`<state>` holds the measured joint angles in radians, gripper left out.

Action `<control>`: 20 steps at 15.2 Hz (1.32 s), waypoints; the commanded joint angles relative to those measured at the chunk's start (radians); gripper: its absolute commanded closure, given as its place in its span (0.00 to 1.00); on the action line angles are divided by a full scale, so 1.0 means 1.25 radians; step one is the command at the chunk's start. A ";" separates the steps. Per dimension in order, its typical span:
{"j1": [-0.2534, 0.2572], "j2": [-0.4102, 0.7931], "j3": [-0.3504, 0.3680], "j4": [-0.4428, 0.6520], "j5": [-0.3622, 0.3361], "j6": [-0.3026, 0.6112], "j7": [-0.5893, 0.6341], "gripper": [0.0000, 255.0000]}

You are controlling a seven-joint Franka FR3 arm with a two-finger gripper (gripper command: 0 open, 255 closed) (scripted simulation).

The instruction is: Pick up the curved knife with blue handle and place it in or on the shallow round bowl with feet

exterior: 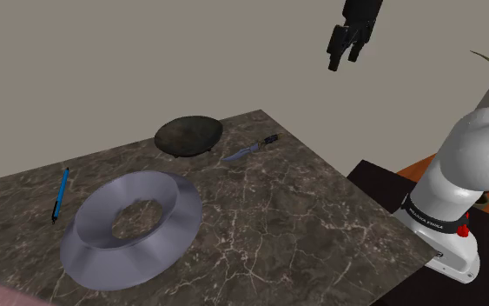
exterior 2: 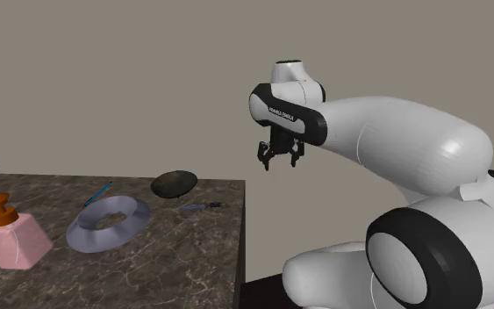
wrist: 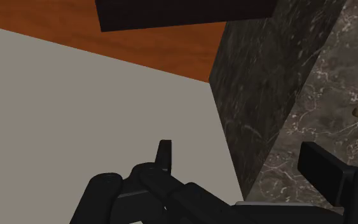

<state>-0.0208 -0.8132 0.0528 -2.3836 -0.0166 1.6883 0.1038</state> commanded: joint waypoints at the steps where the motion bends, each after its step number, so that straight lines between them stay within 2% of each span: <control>1: 0.000 0.000 0.000 0.000 0.000 0.000 0.000 0.00; 9: 0.104 0.214 0.047 0.080 -0.001 0.078 -0.158 0.00; 20: 0.225 0.449 0.141 0.179 -0.021 0.135 -0.356 0.00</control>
<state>0.2472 -0.2909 0.2145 -2.1826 -0.0375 1.8514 -0.3205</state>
